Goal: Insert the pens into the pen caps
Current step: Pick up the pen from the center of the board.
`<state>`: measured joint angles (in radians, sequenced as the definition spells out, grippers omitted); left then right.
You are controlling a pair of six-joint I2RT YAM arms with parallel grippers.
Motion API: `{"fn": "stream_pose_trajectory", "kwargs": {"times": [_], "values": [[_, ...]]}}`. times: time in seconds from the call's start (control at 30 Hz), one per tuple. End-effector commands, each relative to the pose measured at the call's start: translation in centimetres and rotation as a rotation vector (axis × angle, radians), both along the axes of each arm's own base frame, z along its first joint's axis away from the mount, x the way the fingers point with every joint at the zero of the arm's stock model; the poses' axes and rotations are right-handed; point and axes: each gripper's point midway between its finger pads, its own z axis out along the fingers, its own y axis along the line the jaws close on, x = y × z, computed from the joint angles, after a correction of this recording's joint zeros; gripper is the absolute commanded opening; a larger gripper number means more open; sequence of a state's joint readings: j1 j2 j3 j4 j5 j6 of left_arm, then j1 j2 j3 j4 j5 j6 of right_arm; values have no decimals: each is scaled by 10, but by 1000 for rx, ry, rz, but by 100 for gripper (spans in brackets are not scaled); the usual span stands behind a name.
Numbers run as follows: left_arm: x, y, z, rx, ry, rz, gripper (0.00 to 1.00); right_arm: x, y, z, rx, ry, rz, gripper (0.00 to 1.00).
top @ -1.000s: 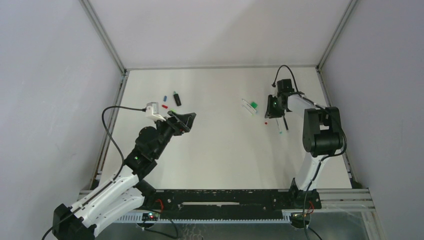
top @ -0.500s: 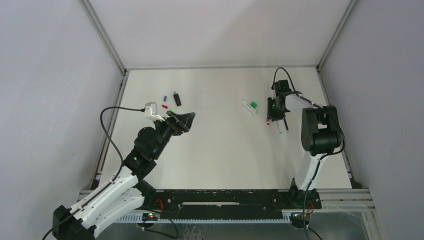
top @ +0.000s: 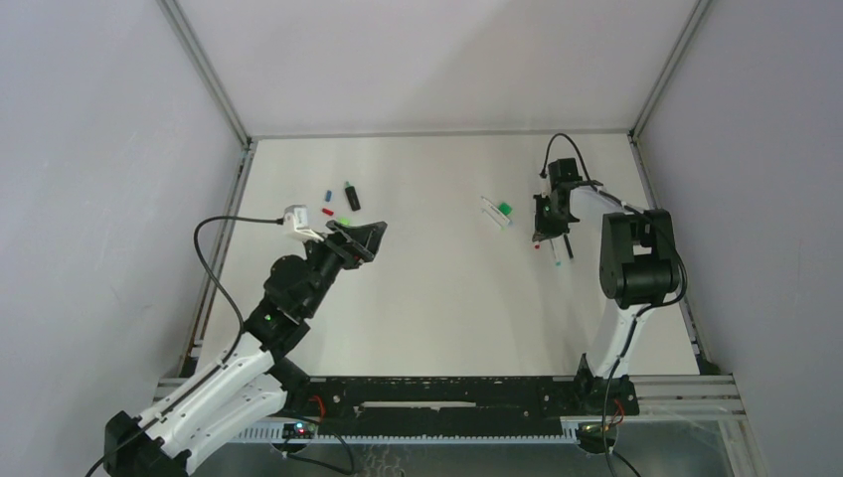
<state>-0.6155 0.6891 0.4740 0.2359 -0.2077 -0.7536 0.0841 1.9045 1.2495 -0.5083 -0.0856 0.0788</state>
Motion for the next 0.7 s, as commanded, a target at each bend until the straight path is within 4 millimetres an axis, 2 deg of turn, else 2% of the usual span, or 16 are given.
{"fn": "stream_pose_trajectory", "kwargs": {"times": [0.0,0.33,0.53,0.57,0.67], "values": [[1,-3,5,-89,-25,-8,83,-8,1,6,60,13,21,0],[5,-41,33,-294,-61,-182,86,-11,3,76,257,-193,97,0],[11,-78,33,-329,-38,-335,85,-29,37,120,453,-304,298,0],[11,-83,38,-340,-49,-360,85,-32,43,127,488,-317,330,0],[19,-105,37,-336,-27,-424,85,-41,63,149,585,-359,426,0]]}}
